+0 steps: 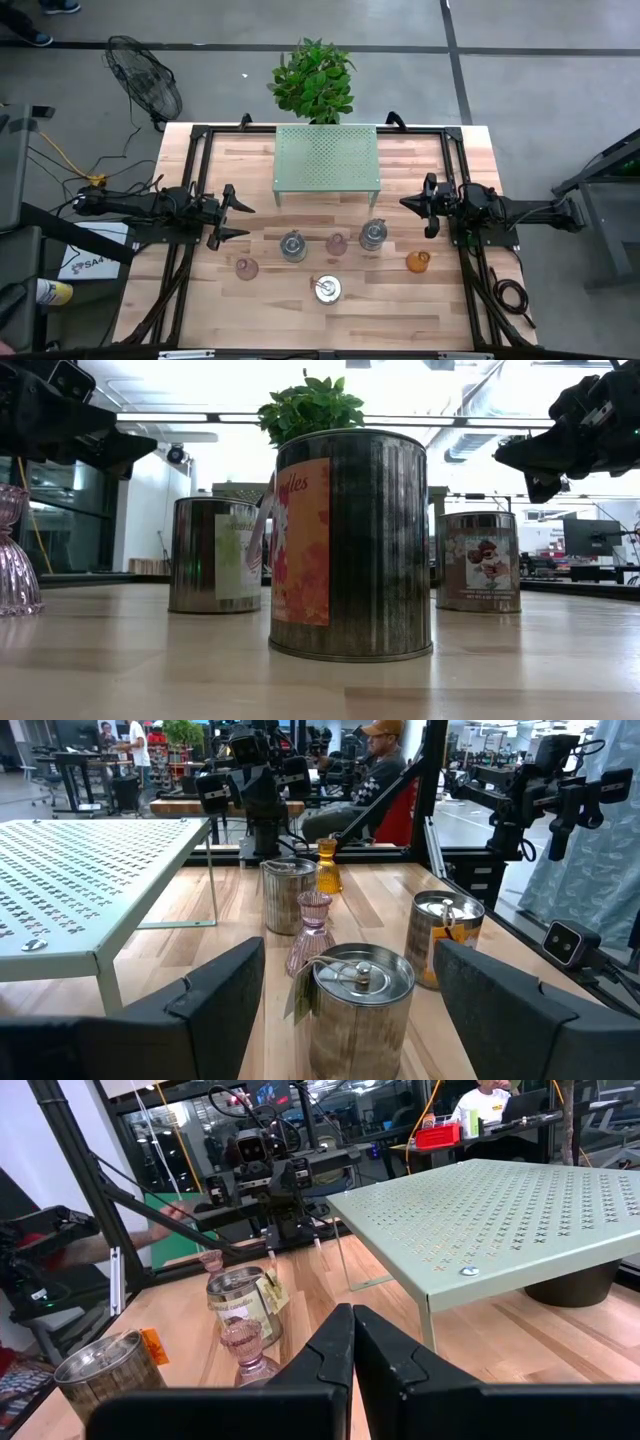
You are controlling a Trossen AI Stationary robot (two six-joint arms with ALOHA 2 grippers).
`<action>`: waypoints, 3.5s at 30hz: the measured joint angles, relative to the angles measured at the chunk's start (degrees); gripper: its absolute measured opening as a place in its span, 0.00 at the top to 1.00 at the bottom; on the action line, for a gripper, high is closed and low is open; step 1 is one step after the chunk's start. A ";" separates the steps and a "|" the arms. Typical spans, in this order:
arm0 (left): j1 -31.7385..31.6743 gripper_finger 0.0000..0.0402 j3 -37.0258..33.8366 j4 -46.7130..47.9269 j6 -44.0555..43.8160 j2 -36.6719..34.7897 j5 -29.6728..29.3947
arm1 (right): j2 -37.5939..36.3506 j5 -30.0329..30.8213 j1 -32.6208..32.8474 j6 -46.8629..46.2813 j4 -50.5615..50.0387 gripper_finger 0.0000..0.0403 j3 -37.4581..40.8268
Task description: Pick & Place candle stick holders
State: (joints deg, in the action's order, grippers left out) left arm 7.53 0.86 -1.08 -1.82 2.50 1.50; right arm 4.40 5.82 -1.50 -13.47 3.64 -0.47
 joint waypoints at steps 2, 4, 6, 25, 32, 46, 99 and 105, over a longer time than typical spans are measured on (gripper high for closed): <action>-0.02 0.29 0.00 -0.02 0.02 0.00 0.00 | 0.00 -0.02 0.02 0.00 0.00 0.99 0.00; -0.02 0.29 0.00 -0.01 0.02 -0.02 0.00 | 0.02 -0.02 0.02 0.00 0.00 0.99 0.00; -0.02 0.28 0.00 -0.02 0.02 0.00 0.00 | 0.00 0.00 0.00 0.00 0.00 0.99 0.00; 0.00 0.29 0.00 -0.01 0.02 -0.01 0.00 | 0.02 0.67 0.02 0.56 0.03 0.99 0.00; -0.01 0.28 0.00 -0.01 0.01 -0.02 0.00 | 0.02 7.86 0.00 2.29 0.31 0.99 0.00; 0.00 0.29 0.00 0.00 0.02 -0.01 0.00 | 0.02 -0.31 0.02 -5.74 0.63 0.99 -0.08; 0.00 0.29 0.00 -0.02 0.02 -0.02 0.00 | 50.34 -12.61 0.02 5.72 -41.95 0.37 -45.28; 0.00 0.28 0.00 -0.02 0.02 0.00 0.00 | 53.68 -11.01 -0.01 2.40 -41.01 0.37 -47.36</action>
State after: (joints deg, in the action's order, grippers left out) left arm 7.53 0.86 -1.10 -1.80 2.50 1.50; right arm 58.09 -5.19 -1.50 -11.08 -37.37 -47.83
